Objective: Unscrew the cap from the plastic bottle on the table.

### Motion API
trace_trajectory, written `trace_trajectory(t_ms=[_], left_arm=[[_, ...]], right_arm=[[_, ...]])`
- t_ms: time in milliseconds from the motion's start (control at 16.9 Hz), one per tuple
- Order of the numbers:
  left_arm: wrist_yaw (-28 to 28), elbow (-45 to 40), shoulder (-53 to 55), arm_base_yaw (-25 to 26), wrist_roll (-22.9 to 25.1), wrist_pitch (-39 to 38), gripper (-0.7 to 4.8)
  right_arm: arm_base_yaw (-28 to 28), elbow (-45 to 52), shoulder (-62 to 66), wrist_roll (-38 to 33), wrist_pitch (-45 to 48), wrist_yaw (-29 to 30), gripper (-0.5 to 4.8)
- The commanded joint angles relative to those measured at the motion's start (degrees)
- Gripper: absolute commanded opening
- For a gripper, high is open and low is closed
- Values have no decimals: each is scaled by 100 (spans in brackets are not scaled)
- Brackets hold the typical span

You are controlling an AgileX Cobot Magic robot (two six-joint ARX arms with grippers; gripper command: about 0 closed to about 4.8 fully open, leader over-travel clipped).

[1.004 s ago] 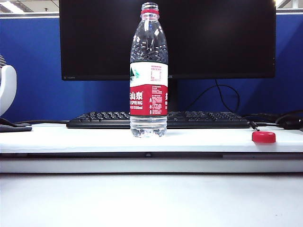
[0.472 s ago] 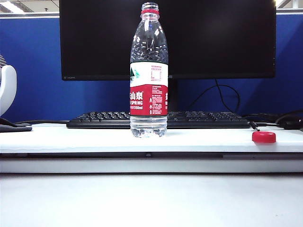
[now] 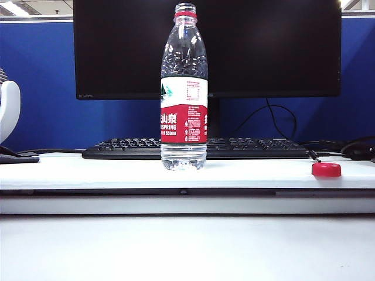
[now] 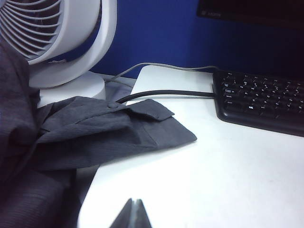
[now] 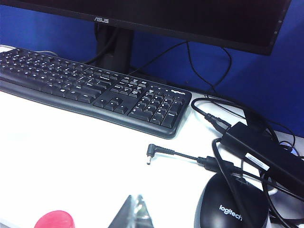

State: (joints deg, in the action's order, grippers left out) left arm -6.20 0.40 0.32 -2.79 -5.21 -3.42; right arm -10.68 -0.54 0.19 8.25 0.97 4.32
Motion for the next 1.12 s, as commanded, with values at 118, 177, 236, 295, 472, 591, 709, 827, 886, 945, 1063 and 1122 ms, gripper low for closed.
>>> trace_trajectory(t_ms=[118,177,236,295,472,591,709,827,886,945,1063,1122], left_arm=[[17,2,-13,4,-15,101,-3],[133,2,-13,-4,37,96,-3],[197,2,-13,-42,70,94,-3],[232,2,-13,-44,57,92,-3],[258,2,-13,-48,57,98,-3],[256,2,-13,-116,70,98,-3],[260,2,-13,-125,66,98,-3],[391,2,-13,-125,96,96,-3],[391,2,-13,-125,94,96,-3],[389,2,-13,-125,98,96,-3],[407,2,-13,-125,223,98,-3],[404,2,-13,-122,236,98,-3]], right_arm=[[-2,9,-9,-31,76,13,-5],[-2,9,-9,-31,76,13,-5],[-2,9,-9,-31,76,13,-5],[-2,9,-9,-28,76,11,-5],[-2,9,-9,-31,76,13,-5],[-2,9,-9,-31,76,11,-5],[-2,9,-9,-31,76,13,-5],[-2,9,-9,-31,76,13,-5],[-2,9,-9,-31,76,13,-5],[-2,9,-9,-28,76,11,-5],[-2,9,-9,-31,76,13,-5],[-2,9,-9,-31,76,13,-5]])
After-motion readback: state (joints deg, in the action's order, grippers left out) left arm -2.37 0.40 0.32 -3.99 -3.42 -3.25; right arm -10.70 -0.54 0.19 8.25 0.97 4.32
